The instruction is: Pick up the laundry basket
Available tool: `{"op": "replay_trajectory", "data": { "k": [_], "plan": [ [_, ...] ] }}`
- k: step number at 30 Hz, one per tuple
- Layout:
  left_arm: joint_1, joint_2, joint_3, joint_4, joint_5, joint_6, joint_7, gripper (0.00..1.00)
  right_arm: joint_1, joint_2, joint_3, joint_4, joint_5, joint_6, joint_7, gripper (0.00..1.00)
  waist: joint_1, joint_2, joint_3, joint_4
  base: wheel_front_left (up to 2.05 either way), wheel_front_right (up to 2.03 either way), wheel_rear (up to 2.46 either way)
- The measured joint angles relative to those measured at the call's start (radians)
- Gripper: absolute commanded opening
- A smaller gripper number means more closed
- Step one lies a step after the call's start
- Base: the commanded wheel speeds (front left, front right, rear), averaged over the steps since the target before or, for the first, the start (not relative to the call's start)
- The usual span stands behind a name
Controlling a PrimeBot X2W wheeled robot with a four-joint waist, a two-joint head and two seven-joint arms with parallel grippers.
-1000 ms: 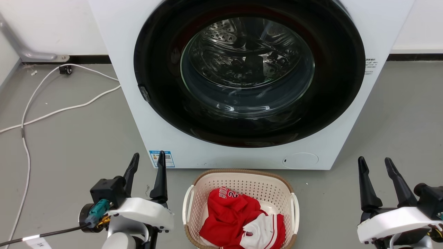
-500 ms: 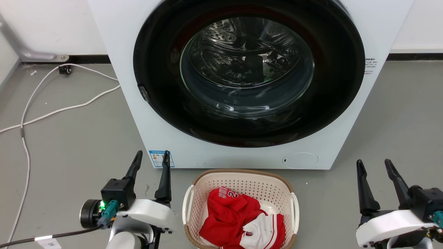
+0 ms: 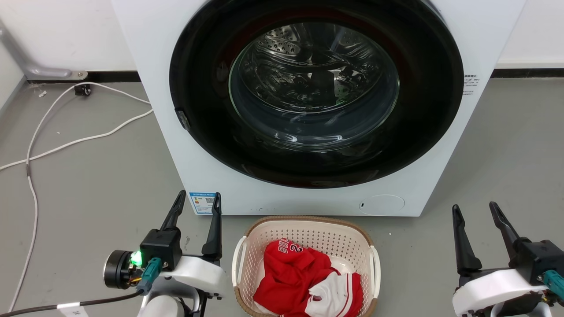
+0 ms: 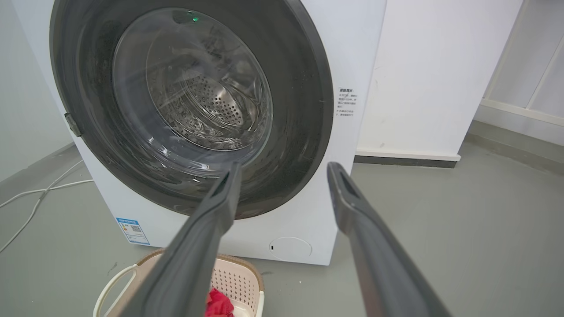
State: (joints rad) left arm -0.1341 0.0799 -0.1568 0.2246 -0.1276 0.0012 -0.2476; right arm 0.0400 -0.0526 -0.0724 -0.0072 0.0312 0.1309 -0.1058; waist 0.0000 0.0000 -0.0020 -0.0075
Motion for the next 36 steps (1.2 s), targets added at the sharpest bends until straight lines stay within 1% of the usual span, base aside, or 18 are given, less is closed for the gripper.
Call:
{"op": "replay_trajectory", "data": {
  "k": [8, 15, 29, 36],
  "plan": [
    [-0.006, -0.002, -0.001, 0.007, 0.047, 0.002, -0.013, 1.0, 0.001, 0.0, -0.004, 0.004, -0.036, 0.0, -0.013, 1.0, 0.0, 0.0, 0.0, -0.002, 0.0, 0.0, 0.0],
    [-0.007, -0.005, 0.005, 0.016, 0.043, 0.002, -0.015, 1.0, 0.001, 0.0, -0.009, 0.018, -0.013, 0.0, -0.019, 1.0, 0.0, 0.0, 0.002, -0.004, 0.0, 0.0, 0.0],
    [-0.009, -0.012, 0.017, 0.025, 0.037, 0.002, -0.015, 1.0, 0.0, 0.0, -0.009, 0.026, -0.006, 0.0, -0.029, 1.0, 0.0, 0.0, 0.005, -0.001, 0.0, 0.0, 0.0],
    [-0.031, -0.013, 0.024, 0.04, 0.04, 0.002, -0.015, 1.0, -0.018, 0.0, -0.018, 0.043, 0.007, 0.0, -0.019, 1.0, 0.0, 0.0, 0.03, 0.002, 0.0, 0.0, 0.0]
  ]
}}
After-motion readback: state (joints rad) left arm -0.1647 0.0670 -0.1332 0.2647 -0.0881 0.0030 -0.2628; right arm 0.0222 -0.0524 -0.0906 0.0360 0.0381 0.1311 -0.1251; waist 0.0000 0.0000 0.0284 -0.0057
